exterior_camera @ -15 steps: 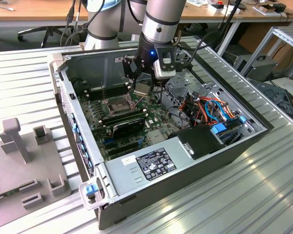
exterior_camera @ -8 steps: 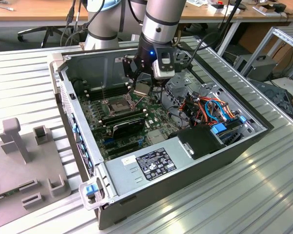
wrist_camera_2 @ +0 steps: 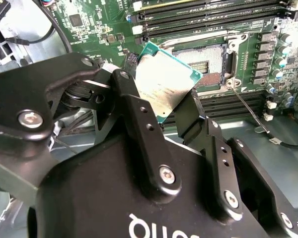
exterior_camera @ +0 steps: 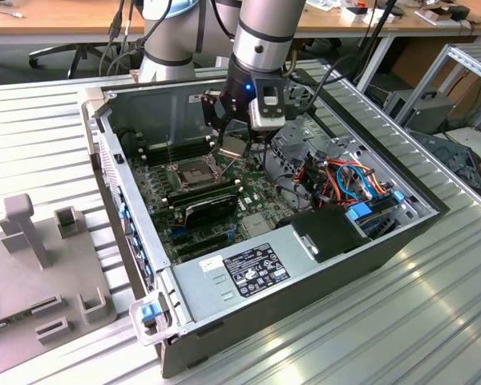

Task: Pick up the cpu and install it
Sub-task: 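Place the cpu into insertion slot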

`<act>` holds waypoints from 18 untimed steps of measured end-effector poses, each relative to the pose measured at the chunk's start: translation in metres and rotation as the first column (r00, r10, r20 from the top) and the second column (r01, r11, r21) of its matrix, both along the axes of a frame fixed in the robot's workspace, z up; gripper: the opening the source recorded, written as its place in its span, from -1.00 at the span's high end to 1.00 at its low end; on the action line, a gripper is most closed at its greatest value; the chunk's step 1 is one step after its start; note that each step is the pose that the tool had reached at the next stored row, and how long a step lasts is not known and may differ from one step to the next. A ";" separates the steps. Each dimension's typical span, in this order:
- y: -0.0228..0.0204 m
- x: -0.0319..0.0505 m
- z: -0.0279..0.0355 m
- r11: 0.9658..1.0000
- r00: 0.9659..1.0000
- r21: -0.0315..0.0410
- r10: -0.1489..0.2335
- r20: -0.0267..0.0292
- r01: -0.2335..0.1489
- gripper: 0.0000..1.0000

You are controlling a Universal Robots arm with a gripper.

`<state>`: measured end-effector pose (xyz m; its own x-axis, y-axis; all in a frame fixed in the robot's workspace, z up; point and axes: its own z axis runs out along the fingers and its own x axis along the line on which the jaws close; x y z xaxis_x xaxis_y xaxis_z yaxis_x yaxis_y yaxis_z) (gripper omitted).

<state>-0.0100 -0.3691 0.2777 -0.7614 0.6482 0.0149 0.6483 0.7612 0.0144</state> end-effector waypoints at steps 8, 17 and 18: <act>0.0000 0.0000 -0.0004 0.999 0.999 0.000 -0.038 0.000 0.038 -0.09; 0.0000 0.0000 -0.0009 0.996 0.996 0.000 -0.084 0.000 0.084 -0.09; 0.0000 0.0000 -0.0010 0.996 0.996 0.000 -0.088 0.000 0.088 -0.09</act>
<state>-0.0100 -0.3691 0.2767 -0.7013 0.7127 0.0149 0.7128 0.7012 0.0144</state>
